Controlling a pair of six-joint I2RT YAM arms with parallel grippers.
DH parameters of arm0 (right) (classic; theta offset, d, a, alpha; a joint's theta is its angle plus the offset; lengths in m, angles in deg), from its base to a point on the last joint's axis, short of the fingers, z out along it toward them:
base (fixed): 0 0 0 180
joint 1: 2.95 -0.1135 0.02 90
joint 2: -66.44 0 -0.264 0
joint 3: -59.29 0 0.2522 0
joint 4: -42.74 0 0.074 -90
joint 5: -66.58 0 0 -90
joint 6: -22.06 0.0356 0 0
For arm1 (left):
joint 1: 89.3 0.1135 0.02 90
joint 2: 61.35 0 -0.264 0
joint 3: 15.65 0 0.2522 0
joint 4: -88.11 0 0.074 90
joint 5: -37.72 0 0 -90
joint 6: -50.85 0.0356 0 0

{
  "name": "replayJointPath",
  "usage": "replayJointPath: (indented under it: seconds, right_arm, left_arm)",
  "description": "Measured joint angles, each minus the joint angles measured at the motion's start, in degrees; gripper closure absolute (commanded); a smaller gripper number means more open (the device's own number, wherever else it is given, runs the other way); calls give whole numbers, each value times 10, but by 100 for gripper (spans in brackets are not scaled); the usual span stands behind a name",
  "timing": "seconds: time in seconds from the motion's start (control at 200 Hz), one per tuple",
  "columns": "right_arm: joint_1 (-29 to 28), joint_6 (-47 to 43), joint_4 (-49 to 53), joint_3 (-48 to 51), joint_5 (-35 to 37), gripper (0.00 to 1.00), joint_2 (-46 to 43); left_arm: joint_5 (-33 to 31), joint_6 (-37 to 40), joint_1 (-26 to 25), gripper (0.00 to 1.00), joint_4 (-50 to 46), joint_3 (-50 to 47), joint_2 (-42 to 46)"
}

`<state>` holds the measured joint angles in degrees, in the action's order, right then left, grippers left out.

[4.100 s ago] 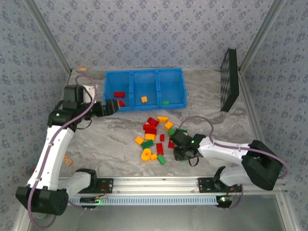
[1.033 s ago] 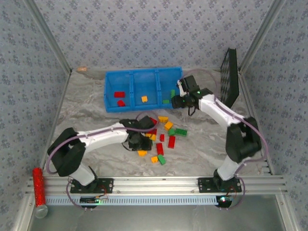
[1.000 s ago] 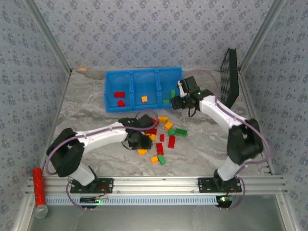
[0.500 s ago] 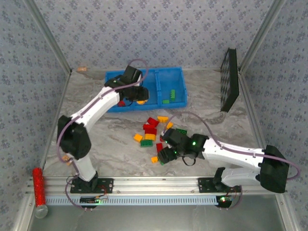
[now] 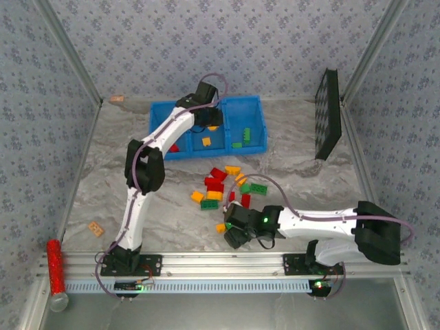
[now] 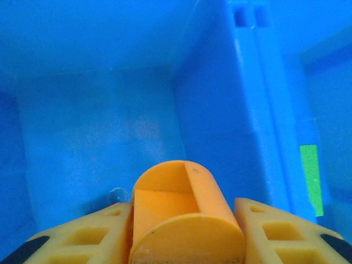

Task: Sort the legos into containers by color
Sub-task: Place the lego in the container.

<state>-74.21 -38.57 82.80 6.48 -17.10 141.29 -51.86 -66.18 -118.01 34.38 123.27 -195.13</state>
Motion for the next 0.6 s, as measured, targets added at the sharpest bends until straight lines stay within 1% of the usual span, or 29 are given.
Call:
replayJointPath:
  seconds: [0.145, 0.365, 0.49, 0.6]
  right_arm:
    - [0, -4, -17, 0, 7, 28, 21]
    - [7, -22, -36, -3, 11, 40, 66]
    - [11, -29, -40, -9, 20, 52, 89]
    - [14, -34, -34, -13, 26, 61, 93]
  left_arm:
    - [3, -7, 0, 78, -6, 0, -10]
    - [4, -15, 0, 73, -6, 0, -22]
    - [8, -15, 0, 64, -7, 0, -24]
    - [15, -14, 1, 51, -13, 4, -24]
